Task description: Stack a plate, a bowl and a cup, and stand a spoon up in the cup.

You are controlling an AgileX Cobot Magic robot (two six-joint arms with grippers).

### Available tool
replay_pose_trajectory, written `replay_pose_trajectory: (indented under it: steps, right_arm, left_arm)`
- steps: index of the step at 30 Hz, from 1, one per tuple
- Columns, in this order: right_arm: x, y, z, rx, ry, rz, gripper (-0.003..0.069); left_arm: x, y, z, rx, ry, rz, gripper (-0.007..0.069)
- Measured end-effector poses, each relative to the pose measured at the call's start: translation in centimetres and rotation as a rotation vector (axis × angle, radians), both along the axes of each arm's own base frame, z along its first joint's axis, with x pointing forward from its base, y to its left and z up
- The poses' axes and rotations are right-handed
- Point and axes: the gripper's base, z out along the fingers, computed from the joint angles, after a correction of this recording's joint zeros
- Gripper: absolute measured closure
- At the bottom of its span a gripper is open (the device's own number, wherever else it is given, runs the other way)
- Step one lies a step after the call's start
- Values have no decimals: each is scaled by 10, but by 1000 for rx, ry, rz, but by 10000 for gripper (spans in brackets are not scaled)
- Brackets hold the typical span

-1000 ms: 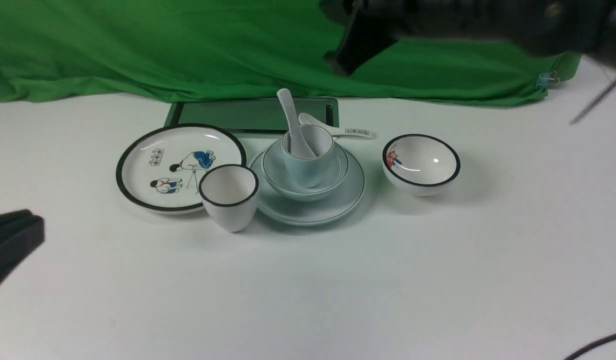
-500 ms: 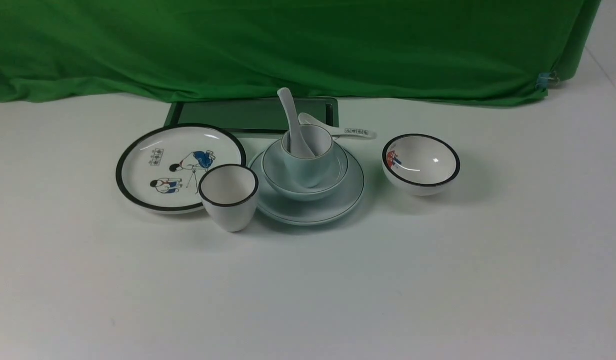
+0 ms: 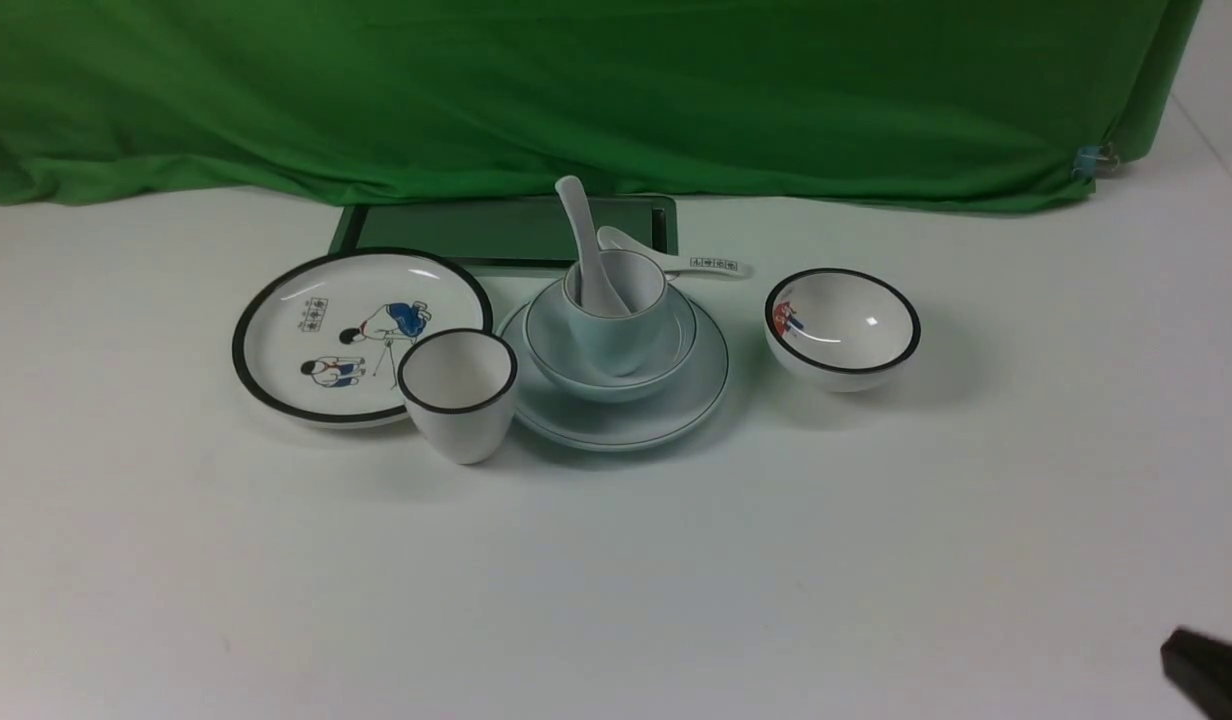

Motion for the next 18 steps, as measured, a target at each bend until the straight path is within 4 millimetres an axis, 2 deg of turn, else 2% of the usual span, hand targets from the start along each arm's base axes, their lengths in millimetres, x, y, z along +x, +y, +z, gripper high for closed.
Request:
replay_pose_trajectory:
  steps: [2, 6, 12, 18]
  right_arm:
    - [-4, -1, -28, 3, 62, -4, 635]
    - [-8, 0, -52, 21, 79, 20, 625]
    - [-9, 2, -47, 78, 9, 50, 617]
    - [-14, -17, -38, 173, -110, -145, 592]
  left_arm:
    - [0, 0, 0, 0, 0, 0, 656]
    - [0, 0, 0, 0, 1, 0, 655]
    - [0, 0, 0, 1, 2, 0, 656]
    - [0, 0, -1, 1, 4, 0, 656]
